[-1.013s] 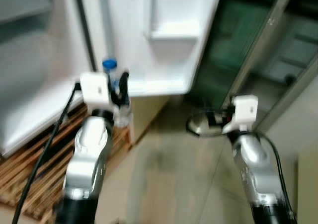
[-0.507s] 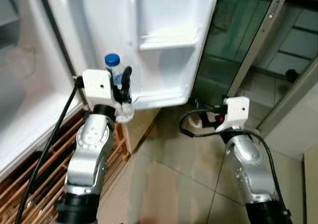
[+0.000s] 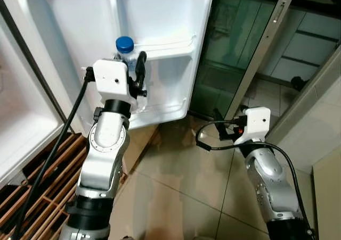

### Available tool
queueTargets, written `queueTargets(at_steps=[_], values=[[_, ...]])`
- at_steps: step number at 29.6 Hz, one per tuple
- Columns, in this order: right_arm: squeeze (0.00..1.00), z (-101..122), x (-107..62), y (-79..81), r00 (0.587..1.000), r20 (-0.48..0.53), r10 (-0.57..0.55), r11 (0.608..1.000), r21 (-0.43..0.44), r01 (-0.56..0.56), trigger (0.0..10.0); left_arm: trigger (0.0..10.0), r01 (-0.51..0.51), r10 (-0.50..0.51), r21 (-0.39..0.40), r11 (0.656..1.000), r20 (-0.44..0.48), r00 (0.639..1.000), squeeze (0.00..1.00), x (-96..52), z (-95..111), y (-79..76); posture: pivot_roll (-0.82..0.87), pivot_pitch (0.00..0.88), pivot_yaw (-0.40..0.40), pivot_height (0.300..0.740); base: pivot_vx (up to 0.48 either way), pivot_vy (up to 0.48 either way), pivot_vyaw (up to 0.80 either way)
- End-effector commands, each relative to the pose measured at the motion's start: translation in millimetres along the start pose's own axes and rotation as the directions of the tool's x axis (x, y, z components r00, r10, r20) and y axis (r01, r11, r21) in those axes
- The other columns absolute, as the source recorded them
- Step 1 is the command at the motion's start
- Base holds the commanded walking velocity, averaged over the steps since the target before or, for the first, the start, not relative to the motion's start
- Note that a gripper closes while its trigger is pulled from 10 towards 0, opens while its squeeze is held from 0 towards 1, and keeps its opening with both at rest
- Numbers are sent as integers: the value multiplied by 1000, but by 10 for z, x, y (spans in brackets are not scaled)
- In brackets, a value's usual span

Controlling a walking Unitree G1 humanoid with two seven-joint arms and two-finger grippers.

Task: Restocking fridge

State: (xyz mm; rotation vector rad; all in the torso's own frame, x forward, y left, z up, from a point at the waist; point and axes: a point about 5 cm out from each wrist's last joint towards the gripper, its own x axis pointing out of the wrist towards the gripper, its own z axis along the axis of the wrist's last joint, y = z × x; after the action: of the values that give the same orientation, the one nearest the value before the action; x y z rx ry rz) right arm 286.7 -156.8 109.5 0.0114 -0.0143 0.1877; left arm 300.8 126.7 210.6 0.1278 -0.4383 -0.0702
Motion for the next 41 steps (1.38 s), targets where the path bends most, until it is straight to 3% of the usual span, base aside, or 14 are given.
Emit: queueTargets(at_steps=[1,5,6,12,17,18,22,27,29,32,33,34,35,41], values=[[137,50,-12,-35,1000,14,-9,1000,-1,9,10000,10000,-27,23,41,999,74,997,0,72,96,51,-130,0,-21,740,0,0,0],[137,51,-20,-32,1000,12,-8,1000,-2,8,10000,10000,-28,19,114,993,76,997,0,88,-40,95,-137,0,-23,740,0,0,0],[137,47,-23,-29,1000,10,-7,1000,-1,7,10000,10000,-32,19,173,984,75,997,0,109,-149,127,-140,0,-24,740,0,0,0],[133,66,-9,-22,1000,11,3,1000,-8,-3,10000,10000,-65,52,266,962,55,997,0,231,-435,138,-167,0,-36,740,0,0,0],[137,75,-11,-23,1000,11,8,1000,-17,-8,10000,10000,-94,95,274,957,9,995,0,314,-585,114,-182,0,-39,740,0,0,0],[137,88,-12,-27,1000,13,10,1000,-26,-10,10000,10000,-123,142,281,952,-48,989,0,367,-696,120,-190,0,-39,740,0,0,0],[141,100,-12,-36,1000,16,10,999,-36,-10,10000,10000,-160,195,286,945,-95,976,0,410,-778,148,-214,0,-34,740,0,0,0],[137,113,-13,-50,1000,21,7,999,-46,-6,10000,10000,-239,281,206,949,-204,938,0,431,-886,258,-227,0,-29,740,0,0,0],[145,114,-14,-52,1000,21,3,999,-46,-2,10000,10000,-286,302,98,953,-280,911,0,410,-954,311,-226,0,-26,740,0,0,0],[137,111,-14,-55,1000,21,1,999,-46,0,10000,10000,-358,353,48,933,-331,875,0,377,-1007,406,-224,0,-28,740,0,0,0],[141,107,-18,-55,1000,20,0,999,-45,1,10000,10000,-383,374,42,923,-329,867,525,379,-1002,455,-216,0,-30,740,0,0,0],[141,107,-18,-55,1000,20,0,999,-45,1,10000,10000,-383,374,42,923,-329,867,525,379,-1002,455,-216,0,-30,740,0,0,0],[141,99,-19,-57,1000,17,0,999,-44,1,10000,10000,-384,377,39,922,-310,873,1000,400,-973,470,-208,0,-34,740,0,0,0],[141,82,-23,-60,1000,11,3,999,-42,-2,10000,10000,-328,324,24,944,-238,916,1000,453,-885,378,-181,0,-48,740,0,0,0]])
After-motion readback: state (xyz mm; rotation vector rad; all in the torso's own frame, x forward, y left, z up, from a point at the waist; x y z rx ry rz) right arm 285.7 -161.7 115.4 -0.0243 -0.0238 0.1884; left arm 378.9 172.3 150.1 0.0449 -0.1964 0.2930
